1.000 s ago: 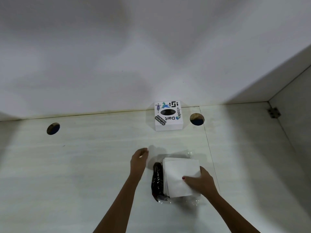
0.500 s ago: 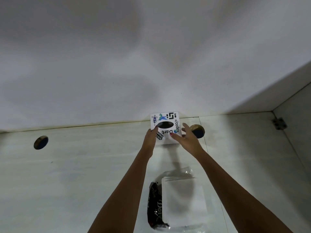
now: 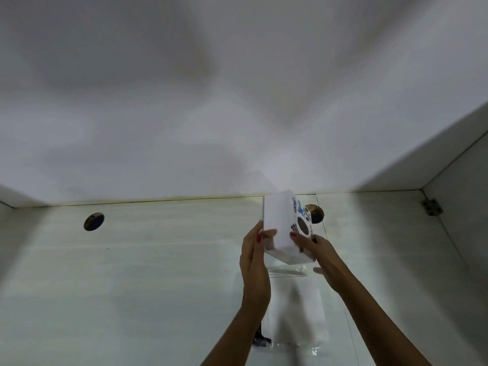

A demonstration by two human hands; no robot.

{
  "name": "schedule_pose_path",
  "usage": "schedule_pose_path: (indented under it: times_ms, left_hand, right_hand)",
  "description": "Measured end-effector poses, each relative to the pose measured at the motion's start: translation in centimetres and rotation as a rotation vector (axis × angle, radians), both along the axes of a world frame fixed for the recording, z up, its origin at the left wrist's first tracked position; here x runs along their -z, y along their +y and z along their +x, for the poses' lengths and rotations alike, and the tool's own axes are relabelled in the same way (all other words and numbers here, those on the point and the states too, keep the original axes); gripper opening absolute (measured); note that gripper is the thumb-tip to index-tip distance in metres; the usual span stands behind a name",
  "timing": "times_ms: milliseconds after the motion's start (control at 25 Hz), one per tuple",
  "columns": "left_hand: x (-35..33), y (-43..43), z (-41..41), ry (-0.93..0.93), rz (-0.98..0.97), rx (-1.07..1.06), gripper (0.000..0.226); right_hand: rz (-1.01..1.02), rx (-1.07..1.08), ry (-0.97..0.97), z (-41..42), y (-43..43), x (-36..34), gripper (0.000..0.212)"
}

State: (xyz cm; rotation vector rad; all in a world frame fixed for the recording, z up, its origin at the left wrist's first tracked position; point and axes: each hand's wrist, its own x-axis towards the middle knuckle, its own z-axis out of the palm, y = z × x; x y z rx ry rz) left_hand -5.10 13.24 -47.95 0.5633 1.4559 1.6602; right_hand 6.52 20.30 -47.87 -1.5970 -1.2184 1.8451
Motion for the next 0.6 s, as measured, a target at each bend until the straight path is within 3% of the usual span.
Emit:
schedule_pose_path:
  times_ms: [80, 200, 240, 320, 400, 480, 600]
  left_hand:
    - [-2.1, -1.8, 0.8, -0.003, 0.112, 0.068, 0.033]
    - [-5.2, -3.8, 1.9, 0.133, 0.226, 0.221, 0.036]
    - [-5.8, -4.2, 2.3, 0.162, 0.211, 0.263, 0.039]
    - [-7.1, -4.8, 2.8, 0.150, 0.119, 0.390, 0.064]
    - [-8.1, -5.2, 2.7, -0.051, 0.072, 0.562, 0.084]
    - [-9.2, -5.9, 2.4, -0.292, 0.052, 0.724, 0.089]
    - [-9.9, -6.6, 2.1, -0.421, -0.035, 0.842, 0.087]
  right_hand:
    - [-0.011, -0.068, 0.099, 1.9, -3.0, -2.4, 0.060]
    - [0.066, -0.024, 0.294, 3.8, -6.8, -4.3, 0.093]
    - [0.121, -0.002, 0.331, 4.3, -7.8, -4.7, 0.098]
    - [0.297, -0.021, 0.309, 5.2, -9.4, -5.3, 0.103]
    - [0.492, -0.071, 0.212, 6.3, -10.7, -5.7, 0.106]
    - [0.622, -0.133, 0.148, 7.5, -11.9, -6.6, 0.116]
    - [0.783, -0.268, 0.128, 8.4, -13.3, -7.6, 0.126]
